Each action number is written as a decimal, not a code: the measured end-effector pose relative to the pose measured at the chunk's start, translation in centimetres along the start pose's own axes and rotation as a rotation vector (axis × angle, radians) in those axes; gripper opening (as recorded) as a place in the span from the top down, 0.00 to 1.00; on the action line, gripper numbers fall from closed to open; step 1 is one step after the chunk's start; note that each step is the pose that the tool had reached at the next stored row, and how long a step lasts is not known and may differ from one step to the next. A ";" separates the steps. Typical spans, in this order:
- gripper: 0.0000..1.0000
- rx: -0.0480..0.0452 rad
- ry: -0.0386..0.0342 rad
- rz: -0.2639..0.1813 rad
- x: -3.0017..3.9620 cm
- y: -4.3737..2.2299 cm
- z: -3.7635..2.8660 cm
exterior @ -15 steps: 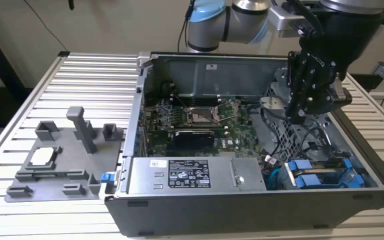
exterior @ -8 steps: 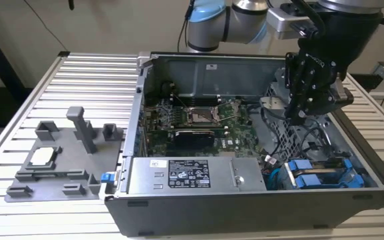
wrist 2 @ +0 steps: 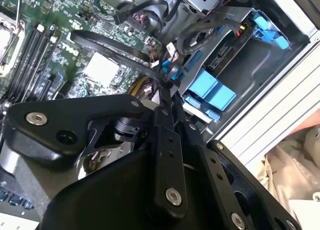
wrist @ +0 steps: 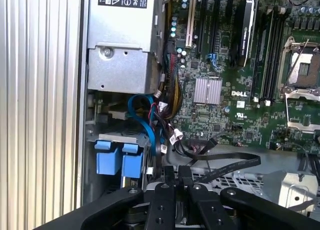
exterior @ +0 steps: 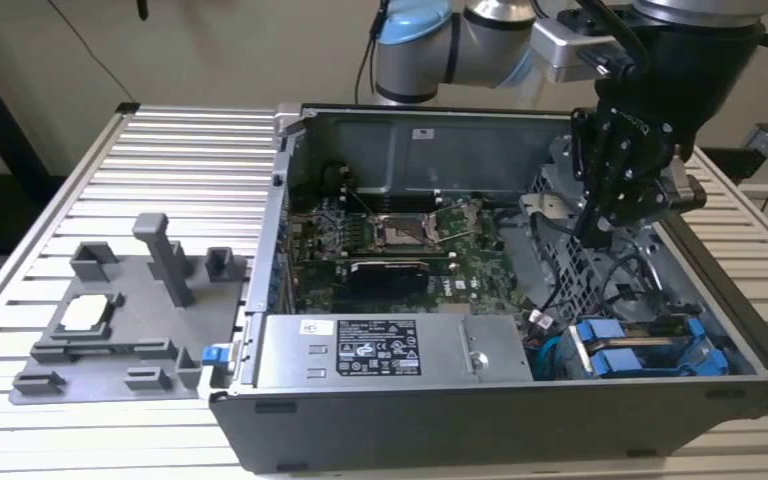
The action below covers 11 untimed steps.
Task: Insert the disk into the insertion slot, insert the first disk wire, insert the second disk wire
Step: 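Insert the first disk wire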
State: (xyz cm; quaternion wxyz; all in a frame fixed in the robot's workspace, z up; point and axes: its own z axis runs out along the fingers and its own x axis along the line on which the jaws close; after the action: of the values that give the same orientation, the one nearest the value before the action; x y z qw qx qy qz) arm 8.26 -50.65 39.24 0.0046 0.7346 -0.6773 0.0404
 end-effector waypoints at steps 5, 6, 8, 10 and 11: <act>0.84 0.0001 0.0001 0.000 0.00 0.01 0.00; 0.84 0.0001 0.0001 0.000 0.00 0.01 0.00; 0.84 0.0001 0.0001 0.000 0.00 0.01 0.01; 0.84 -0.0005 0.0001 0.000 0.04 0.01 0.03; 0.84 -0.0021 -0.0001 0.000 0.12 -0.02 0.05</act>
State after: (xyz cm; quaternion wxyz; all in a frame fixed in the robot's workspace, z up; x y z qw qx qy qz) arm 8.29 -50.77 39.19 0.0053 0.7347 -0.6773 0.0397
